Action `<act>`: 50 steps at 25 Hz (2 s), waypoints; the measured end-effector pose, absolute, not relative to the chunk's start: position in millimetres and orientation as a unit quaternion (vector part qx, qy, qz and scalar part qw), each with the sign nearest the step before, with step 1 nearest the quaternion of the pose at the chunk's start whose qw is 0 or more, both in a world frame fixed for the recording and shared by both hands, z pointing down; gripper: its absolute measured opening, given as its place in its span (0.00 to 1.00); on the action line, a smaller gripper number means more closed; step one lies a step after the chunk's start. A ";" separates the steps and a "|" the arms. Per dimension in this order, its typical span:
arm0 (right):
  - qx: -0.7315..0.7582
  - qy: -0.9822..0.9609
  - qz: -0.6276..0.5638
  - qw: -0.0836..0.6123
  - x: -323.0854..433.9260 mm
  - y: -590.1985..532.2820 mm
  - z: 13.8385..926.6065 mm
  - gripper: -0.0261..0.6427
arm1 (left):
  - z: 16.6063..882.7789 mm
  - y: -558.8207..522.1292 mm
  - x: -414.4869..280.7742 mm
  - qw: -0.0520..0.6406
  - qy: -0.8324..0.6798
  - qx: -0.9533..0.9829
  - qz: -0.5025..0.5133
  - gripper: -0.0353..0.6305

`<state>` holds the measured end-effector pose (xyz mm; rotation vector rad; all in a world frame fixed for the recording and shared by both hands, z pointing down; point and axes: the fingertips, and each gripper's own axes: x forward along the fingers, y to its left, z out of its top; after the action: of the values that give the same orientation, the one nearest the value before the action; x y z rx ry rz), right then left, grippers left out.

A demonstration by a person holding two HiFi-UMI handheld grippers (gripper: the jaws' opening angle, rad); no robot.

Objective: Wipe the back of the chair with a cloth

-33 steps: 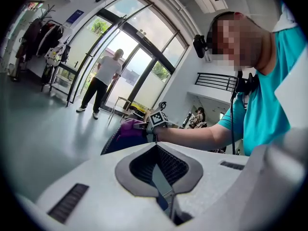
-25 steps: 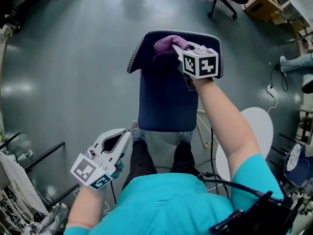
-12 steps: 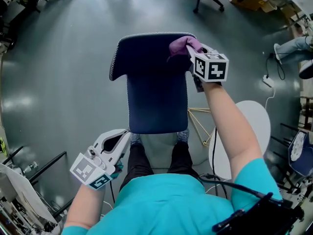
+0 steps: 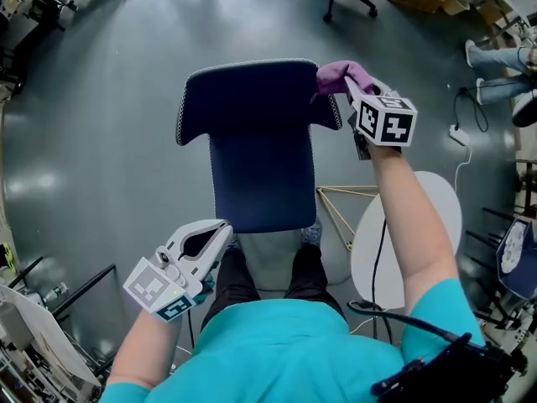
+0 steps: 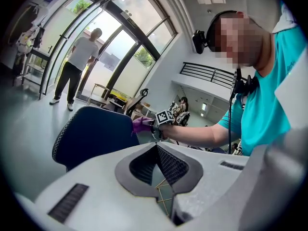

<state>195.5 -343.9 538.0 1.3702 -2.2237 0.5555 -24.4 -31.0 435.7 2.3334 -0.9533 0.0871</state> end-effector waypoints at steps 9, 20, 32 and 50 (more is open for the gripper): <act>0.314 -0.902 0.170 0.243 59.3 -255.6 528.1 0.16 | 437.9 -28.5 -37.1 0.306 -0.373 0.876 0.017 0.06; 0.086 -0.931 0.188 0.301 -125.9 -177.6 606.5 0.16 | 479.0 -9.6 -173.9 0.291 -0.485 0.824 0.031 0.06; 0.058 -0.912 0.172 0.369 -205.9 -171.9 681.0 0.17 | 522.9 -1.0 -268.2 0.294 -0.546 0.784 0.018 0.06; 0.249 -0.868 0.249 0.351 -117.5 -242.0 723.8 0.16 | 533.7 -31.8 -205.7 0.315 -0.489 0.812 0.039 0.06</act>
<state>-117.5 -242.0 723.8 0.6441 -2.2475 0.6436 -205.7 -31.8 533.7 2.1406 -1.2880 0.1034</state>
